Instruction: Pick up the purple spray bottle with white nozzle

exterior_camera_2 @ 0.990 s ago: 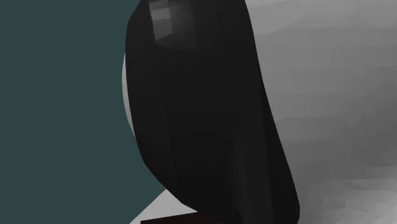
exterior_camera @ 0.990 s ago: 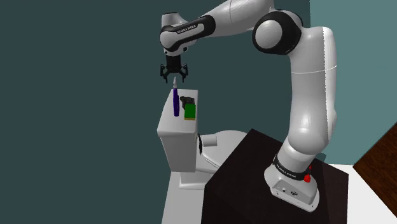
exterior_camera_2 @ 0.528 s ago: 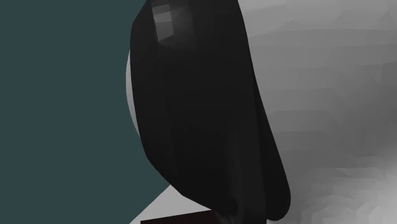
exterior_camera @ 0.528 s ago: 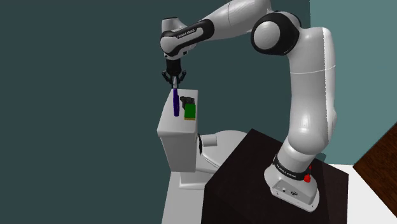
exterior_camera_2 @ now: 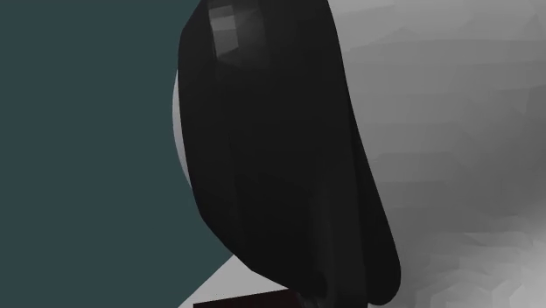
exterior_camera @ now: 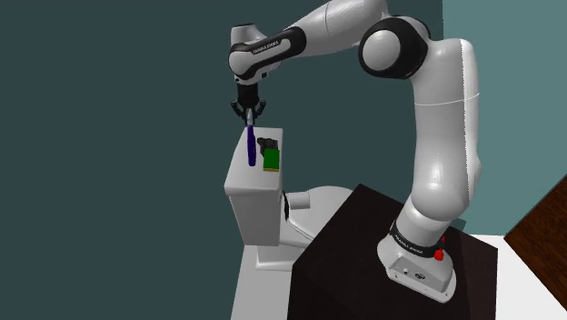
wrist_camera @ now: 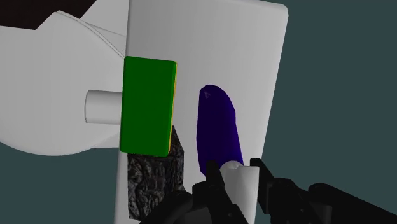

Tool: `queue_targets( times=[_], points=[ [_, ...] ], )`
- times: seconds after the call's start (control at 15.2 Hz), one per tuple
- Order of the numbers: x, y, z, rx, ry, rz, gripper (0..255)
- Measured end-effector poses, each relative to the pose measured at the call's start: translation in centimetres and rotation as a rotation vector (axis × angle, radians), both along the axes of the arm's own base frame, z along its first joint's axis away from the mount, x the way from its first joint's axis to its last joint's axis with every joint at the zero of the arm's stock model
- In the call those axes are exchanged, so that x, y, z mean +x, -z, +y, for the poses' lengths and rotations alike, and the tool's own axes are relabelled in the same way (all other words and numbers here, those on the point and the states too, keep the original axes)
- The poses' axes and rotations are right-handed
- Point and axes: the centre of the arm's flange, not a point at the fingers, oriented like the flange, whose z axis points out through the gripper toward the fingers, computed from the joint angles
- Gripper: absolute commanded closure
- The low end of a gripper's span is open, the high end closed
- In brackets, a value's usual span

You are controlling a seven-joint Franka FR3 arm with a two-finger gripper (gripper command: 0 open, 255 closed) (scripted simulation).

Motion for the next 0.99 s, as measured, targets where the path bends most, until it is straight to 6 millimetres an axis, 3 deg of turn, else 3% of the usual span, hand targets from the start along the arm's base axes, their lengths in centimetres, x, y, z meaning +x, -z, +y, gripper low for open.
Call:
queue_targets(
  times=[0.99],
  points=[
    [0.0,-7.4,0.0,0.0,0.0,0.0,255]
  ],
)
